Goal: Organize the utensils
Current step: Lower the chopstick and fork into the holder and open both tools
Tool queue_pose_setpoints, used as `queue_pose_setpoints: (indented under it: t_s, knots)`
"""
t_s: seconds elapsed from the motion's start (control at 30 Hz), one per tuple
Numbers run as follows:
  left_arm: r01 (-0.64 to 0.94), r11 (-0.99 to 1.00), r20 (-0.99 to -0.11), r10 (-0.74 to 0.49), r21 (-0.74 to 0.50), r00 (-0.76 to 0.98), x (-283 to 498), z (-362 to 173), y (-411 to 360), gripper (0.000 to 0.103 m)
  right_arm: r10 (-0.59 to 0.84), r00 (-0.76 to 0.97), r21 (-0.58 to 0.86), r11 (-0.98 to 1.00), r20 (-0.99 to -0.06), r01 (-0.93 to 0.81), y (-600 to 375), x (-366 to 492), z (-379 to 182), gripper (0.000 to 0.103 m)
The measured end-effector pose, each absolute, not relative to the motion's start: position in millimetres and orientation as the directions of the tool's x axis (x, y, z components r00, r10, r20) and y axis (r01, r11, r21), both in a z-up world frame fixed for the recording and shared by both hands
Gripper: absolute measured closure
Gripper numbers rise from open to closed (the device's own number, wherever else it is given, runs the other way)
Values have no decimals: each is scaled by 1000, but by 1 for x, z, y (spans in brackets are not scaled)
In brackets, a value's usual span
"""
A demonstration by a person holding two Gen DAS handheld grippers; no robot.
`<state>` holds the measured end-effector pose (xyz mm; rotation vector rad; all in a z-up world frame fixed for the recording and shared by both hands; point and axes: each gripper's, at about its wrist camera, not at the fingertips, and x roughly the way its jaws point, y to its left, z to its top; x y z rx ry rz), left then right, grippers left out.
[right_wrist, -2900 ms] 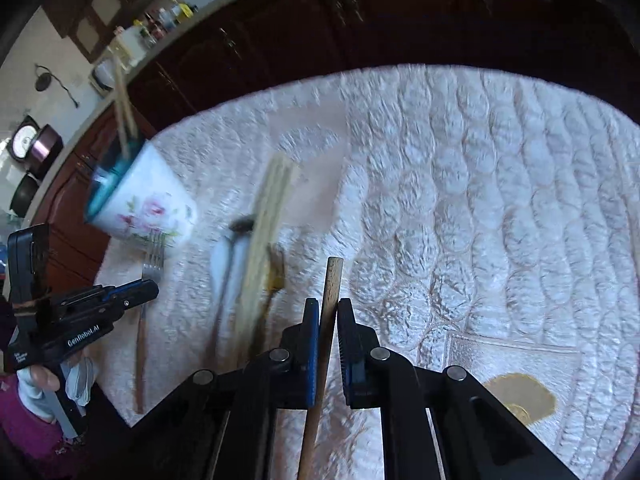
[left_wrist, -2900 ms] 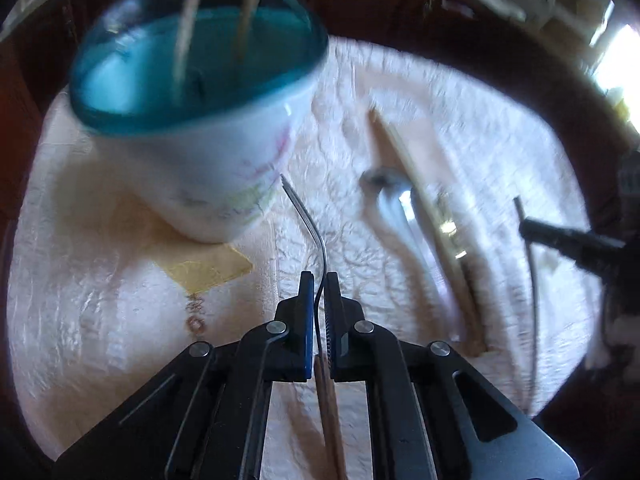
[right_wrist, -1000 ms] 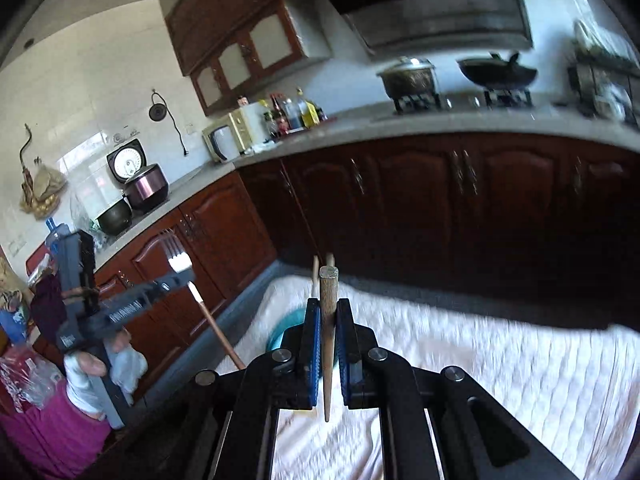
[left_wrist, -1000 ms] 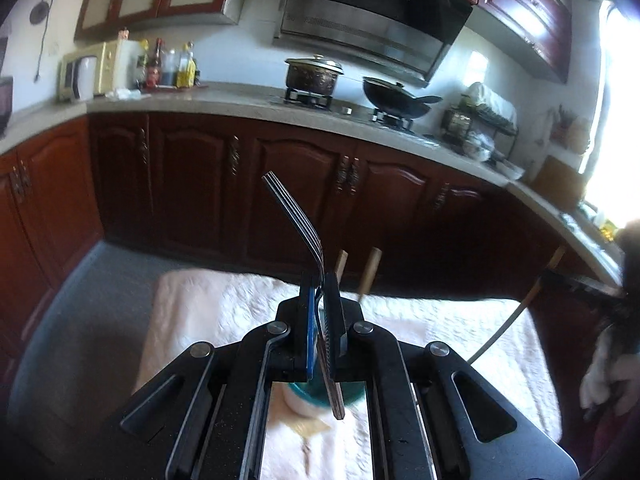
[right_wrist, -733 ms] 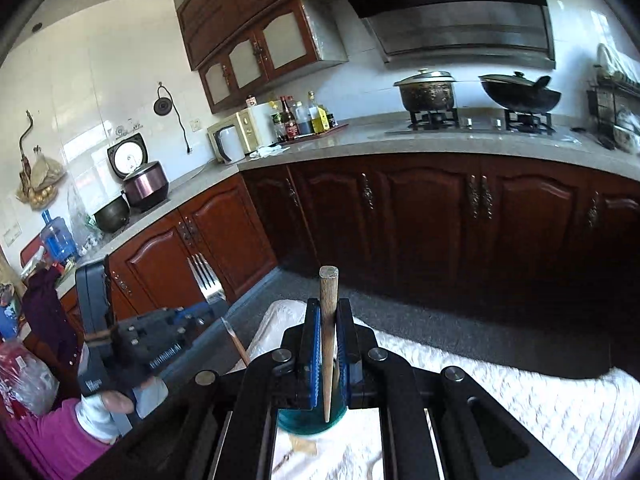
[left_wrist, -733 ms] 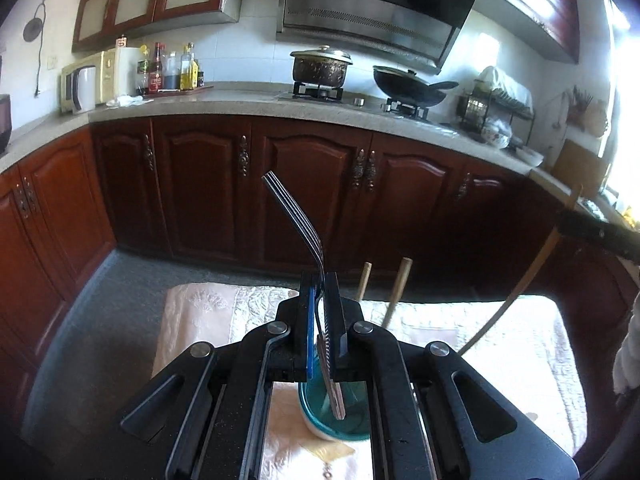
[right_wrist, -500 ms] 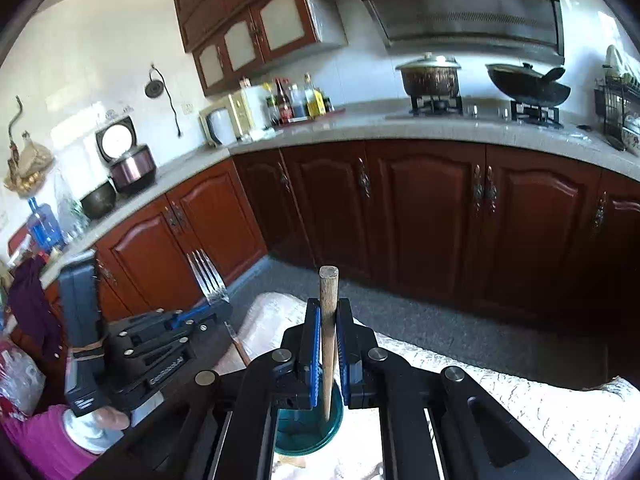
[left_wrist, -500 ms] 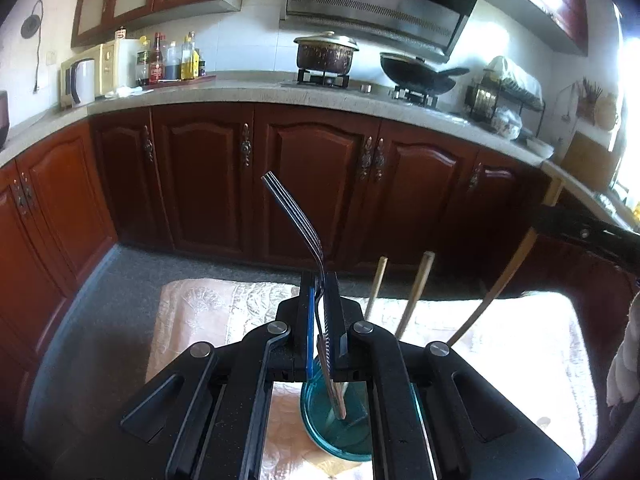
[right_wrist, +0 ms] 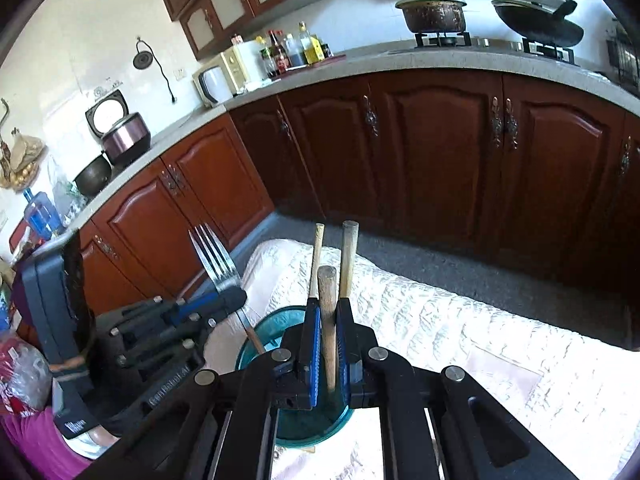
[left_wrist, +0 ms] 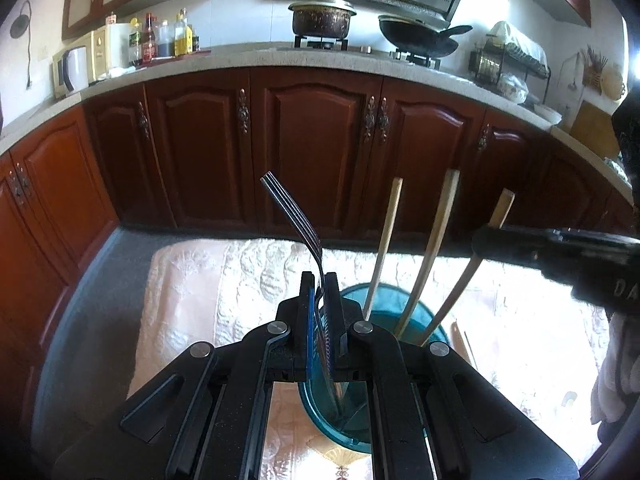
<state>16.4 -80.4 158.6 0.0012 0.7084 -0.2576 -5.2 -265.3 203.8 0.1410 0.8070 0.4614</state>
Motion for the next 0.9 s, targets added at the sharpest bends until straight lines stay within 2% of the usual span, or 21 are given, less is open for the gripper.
queue_pose_setpoints:
  t_s: [0.17,0.23,0.3,0.33,0.7,0.8,0.9]
  knots:
    - [227,970,-659,-229,-90,717,16,151,-81,100,456,598,317,889,-659,-329,-268,-1,201,96]
    - [223,970,-661,-228,-94,715,16,150,-80,100,457,590,331,889,-666,-316,-270,1,197,93]
    - [217,971,-666,-226,-98,711,17,148,-79,100,451,589,327,892,-671,-312,-269,1,195,76]
    - [214,972,-669,-226,-101,708,17,147,-78,100,449,588,320,893,-673,-315,-267,0,195,73]
    - [207,970,-689,-237,-128,685,19,140,-77,100,435,580,332,900,-689,-281,-277,-7,192,70]
    - [204,966,-686,-256,-157,681,19,141,-74,96,424,587,333,906,-690,-263,-284,-14,191,68]
    - [203,964,-684,-264,-171,680,16,144,-72,87,411,591,335,911,-694,-241,-291,-20,189,67]
